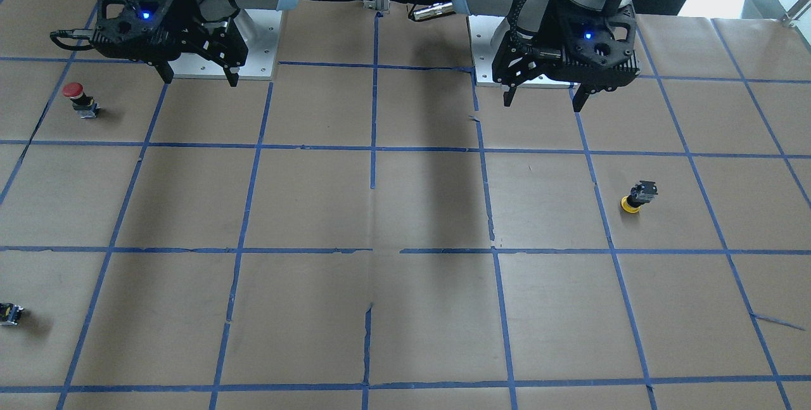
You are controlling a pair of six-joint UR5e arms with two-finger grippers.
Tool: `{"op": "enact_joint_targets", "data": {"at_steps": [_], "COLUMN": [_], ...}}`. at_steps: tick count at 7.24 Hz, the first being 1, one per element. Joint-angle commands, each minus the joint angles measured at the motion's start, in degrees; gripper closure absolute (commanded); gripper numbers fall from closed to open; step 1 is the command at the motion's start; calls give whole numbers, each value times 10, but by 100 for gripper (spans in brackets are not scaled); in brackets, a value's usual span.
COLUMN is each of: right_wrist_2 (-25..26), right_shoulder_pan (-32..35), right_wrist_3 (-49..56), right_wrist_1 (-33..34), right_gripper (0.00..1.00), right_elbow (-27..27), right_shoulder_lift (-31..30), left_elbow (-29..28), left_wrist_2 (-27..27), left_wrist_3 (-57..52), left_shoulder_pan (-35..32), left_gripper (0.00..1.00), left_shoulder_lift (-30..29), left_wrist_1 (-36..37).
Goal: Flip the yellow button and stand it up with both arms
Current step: 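Lower the left gripper over the yellow button lying on its side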
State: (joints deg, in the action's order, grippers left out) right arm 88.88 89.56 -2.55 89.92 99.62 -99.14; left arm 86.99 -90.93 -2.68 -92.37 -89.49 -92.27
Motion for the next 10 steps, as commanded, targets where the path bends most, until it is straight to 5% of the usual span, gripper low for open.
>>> {"op": "enact_joint_targets", "data": {"at_steps": [1, 4, 7, 9, 10], "right_wrist_2": [3, 3, 1, 2, 1], "right_shoulder_pan": [0, 0, 0, 0, 0], "right_wrist_3": [0, 0, 0, 1, 1], "right_wrist_1": [0, -3, -2, 2, 1], "right_gripper": [0, 0, 0, 0, 0], "right_elbow": [0, 1, 6, 12, 11], "right_shoulder_lift": [-1, -1, -1, -3, -3], "left_elbow": [26, 87, 238, 263, 266], "left_wrist_2": [26, 29, 30, -37, -49], "left_wrist_3": [0, -7, -111, -159, -163], "left_shoulder_pan": [5, 45, 227, 327, 344], "left_gripper": [2, 1, 0, 0, 0], "left_shoulder_lift": [11, 24, 21, 10, -11], "left_wrist_1": [28, 47, 115, 120, 196]}}
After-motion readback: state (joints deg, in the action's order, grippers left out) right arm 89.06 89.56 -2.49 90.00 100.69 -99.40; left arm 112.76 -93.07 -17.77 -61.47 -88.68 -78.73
